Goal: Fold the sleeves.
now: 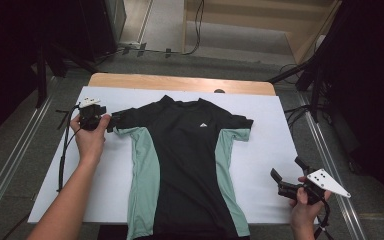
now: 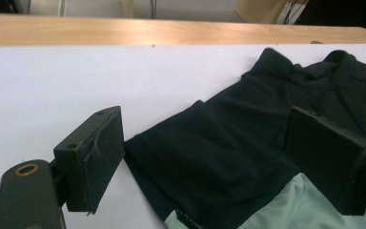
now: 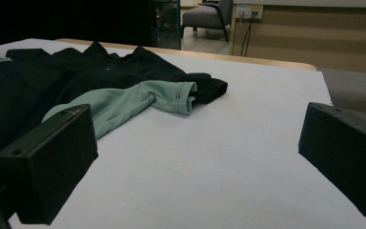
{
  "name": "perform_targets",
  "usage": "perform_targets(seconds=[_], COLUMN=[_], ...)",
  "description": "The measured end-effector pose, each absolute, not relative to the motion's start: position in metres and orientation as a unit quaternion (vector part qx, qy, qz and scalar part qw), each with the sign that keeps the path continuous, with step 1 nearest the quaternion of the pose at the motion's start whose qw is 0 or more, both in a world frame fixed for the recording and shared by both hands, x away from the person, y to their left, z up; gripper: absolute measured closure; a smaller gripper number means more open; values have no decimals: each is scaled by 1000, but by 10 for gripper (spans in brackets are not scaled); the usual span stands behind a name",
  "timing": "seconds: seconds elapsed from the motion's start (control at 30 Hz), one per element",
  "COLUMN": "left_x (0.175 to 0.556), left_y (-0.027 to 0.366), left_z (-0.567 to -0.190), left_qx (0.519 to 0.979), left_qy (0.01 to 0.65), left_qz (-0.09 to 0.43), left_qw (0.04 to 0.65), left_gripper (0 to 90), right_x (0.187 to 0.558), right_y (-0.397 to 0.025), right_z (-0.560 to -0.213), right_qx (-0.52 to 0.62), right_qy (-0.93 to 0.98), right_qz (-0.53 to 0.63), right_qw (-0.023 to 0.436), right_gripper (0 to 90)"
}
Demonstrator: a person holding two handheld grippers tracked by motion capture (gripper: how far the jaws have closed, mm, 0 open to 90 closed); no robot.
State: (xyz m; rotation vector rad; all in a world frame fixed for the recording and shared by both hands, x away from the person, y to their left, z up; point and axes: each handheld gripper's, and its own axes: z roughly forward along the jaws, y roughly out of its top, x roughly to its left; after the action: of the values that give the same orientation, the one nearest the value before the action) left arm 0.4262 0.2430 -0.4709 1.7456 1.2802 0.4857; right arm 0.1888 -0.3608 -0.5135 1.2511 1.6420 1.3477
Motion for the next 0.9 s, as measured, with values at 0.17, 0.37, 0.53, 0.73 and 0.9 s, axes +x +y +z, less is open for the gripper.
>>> perform_targets(seconds=[0.17,0.37,0.53,0.73,0.9], left_x=[434,444,447,445,443], left_y=[243,245,248,242,235], left_z=[-476,-481,-487,-491,-490], left_qx=[715,712,705,719,728], left_qy=[535,566,588,588,587], left_qz=[172,145,122,126,152], left_qw=[416,390,377,348,321], left_gripper=[158,282,389,493,543], right_x=[189,189,189,189,189], right_y=[-361,-361,-361,-361,-361], right_z=[-514,-514,-514,-514,-514], right_qx=[478,479,479,478,480], right_qy=[629,629,629,629,629], right_qz=[516,514,515,515,514], right_qw=[332,332,332,332,332], right_gripper=[0,0,0,0,0])
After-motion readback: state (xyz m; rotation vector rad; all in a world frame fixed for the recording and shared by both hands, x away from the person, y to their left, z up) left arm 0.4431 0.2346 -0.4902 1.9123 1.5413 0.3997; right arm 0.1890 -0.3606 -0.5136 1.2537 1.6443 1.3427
